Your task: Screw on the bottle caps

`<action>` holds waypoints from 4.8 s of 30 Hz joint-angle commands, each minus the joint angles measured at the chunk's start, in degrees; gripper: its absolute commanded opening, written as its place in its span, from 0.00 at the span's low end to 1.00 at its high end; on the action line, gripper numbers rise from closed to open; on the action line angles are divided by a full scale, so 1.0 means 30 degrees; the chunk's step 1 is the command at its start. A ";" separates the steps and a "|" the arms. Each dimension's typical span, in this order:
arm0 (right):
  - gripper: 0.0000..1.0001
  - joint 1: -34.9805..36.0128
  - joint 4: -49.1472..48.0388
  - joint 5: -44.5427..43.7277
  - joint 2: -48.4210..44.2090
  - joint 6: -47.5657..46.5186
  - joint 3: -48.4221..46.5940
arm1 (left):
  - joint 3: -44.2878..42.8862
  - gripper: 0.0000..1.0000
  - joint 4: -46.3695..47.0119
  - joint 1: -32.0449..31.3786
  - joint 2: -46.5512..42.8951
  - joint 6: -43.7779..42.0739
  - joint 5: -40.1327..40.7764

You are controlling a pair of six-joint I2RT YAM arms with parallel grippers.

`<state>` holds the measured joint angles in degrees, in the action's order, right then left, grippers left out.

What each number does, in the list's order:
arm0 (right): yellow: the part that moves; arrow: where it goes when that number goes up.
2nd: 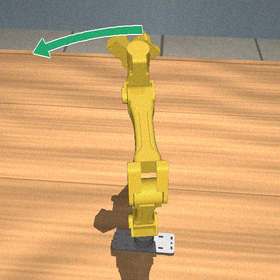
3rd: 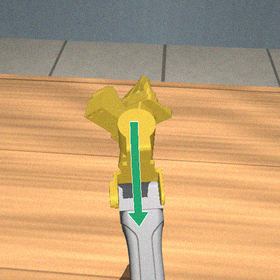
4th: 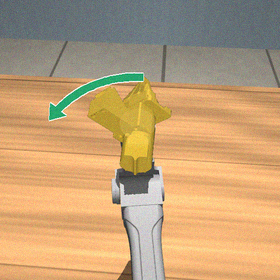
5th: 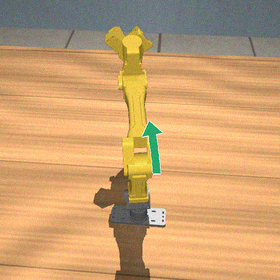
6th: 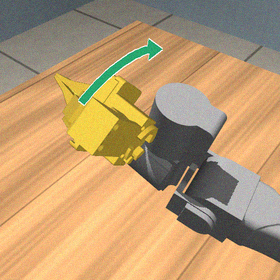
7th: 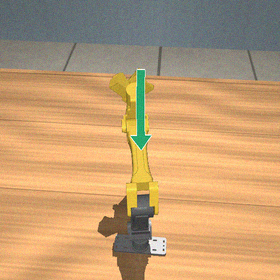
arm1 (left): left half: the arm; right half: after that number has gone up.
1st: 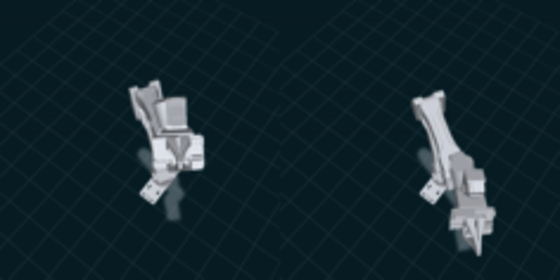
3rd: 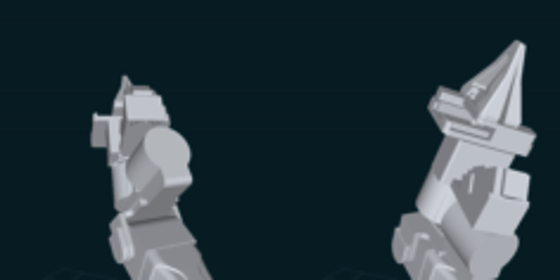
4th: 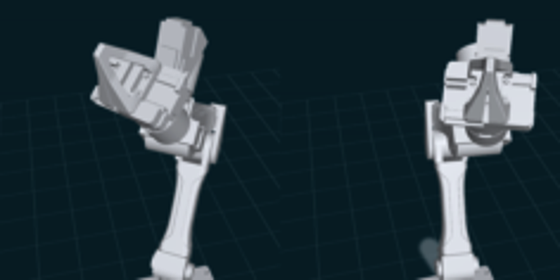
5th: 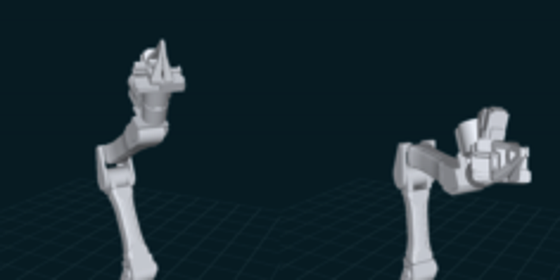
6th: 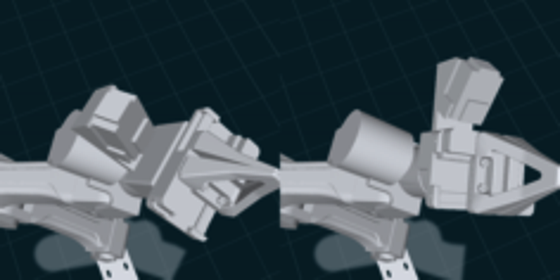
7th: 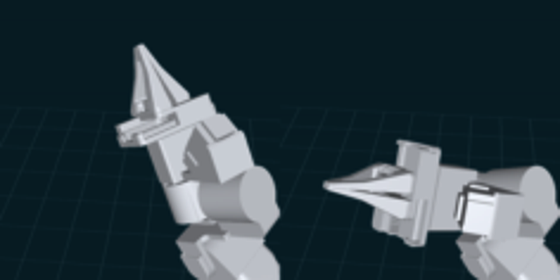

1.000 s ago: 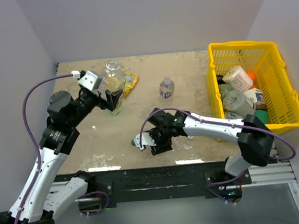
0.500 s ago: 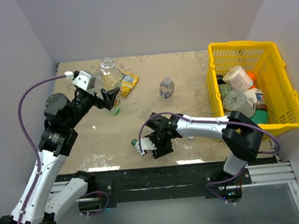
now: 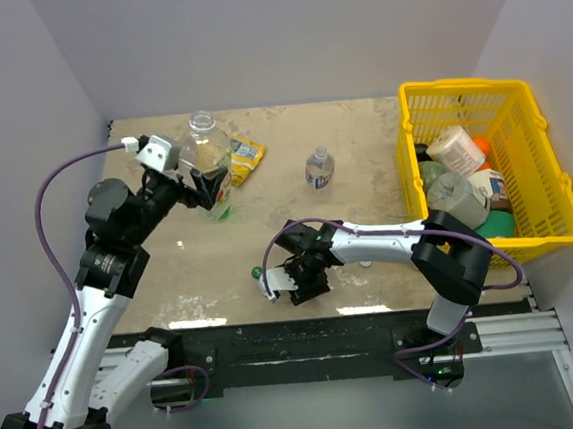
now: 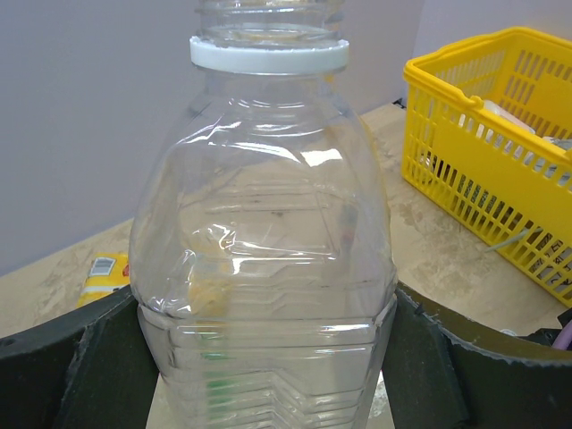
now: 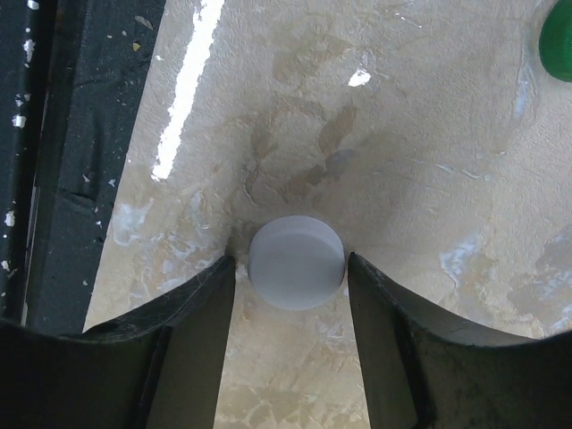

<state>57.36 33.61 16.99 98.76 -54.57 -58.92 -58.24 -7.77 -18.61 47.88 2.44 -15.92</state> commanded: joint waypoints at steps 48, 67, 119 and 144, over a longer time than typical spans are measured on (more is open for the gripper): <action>0.11 -0.4818 0.3535 0.2181 -0.9366 1.0541 -1.2317 | -0.1588 0.00 -0.5256 0.0257 0.2788 -1.1501 -0.8052; 0.06 -0.4825 0.1545 0.4032 -0.8164 0.7056 -1.3731 | -0.3498 0.00 -0.7284 -0.2964 0.3201 -1.6927 -0.5768; 0.13 -0.3008 0.0283 0.1805 -0.7549 0.6439 -1.0947 | -0.1039 0.00 -0.3245 -0.3288 0.1622 -1.7657 -0.6236; 0.10 -0.3066 -0.2559 -0.0157 -0.6320 1.4029 -1.0214 | 0.1014 0.00 0.3819 -0.3552 0.0886 -1.7216 -0.2252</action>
<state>47.62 25.45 17.12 77.14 -14.85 -89.65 -49.45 -4.58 -27.92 50.30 -47.40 -21.52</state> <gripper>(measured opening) 0.442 0.873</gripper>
